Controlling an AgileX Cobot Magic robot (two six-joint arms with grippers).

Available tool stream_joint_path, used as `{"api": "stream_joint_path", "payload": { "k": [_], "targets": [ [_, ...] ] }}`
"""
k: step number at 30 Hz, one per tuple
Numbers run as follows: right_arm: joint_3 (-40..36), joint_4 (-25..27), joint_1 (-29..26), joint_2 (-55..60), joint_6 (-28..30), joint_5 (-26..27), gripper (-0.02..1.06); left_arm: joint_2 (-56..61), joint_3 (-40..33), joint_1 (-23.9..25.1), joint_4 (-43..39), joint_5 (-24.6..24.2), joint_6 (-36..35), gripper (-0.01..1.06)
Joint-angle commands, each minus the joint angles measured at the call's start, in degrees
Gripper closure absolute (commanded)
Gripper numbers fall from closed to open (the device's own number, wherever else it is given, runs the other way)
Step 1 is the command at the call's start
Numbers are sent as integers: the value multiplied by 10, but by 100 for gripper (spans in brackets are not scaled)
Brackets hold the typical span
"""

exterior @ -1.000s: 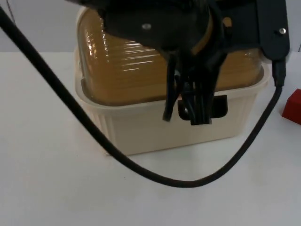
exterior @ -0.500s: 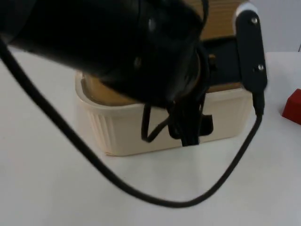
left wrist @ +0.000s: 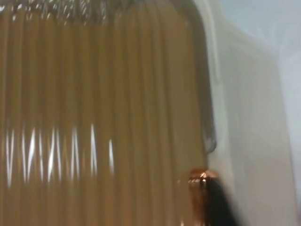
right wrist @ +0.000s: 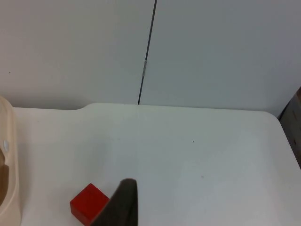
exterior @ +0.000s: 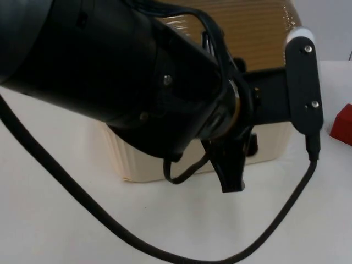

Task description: Open the box lid with the left hand, place the block into the box with the right hand, then close the box lid with the left hand.

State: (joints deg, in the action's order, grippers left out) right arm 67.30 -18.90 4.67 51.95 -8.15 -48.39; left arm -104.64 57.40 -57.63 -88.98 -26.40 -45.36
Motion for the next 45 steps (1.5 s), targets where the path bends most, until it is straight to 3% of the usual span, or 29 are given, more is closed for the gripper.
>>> {"api": "stream_joint_path", "payload": {
  "k": [1,2,3,14,18,25,30,45],
  "targets": [
    [5,-5,0,-2,0,2,1,0,-3,11,-5,2,-9,93],
    [5,-5,0,-2,0,2,1,0,-3,11,-5,2,-9,93],
    [5,-5,0,-2,0,2,1,0,-3,13,-5,-1,-9,104],
    [5,-5,0,-2,0,2,1,0,-3,24,7,4,-34,105],
    [5,-5,0,-2,0,2,1,-1,-3,24,56,41,24,105],
    [5,-3,0,-2,0,2,1,-6,6,48,92,73,49,105],
    [5,-3,0,-2,-2,2,1,-6,19,57,220,76,203,105],
    [5,-2,0,-2,-4,2,1,-6,23,78,237,88,212,105]
  ]
}}
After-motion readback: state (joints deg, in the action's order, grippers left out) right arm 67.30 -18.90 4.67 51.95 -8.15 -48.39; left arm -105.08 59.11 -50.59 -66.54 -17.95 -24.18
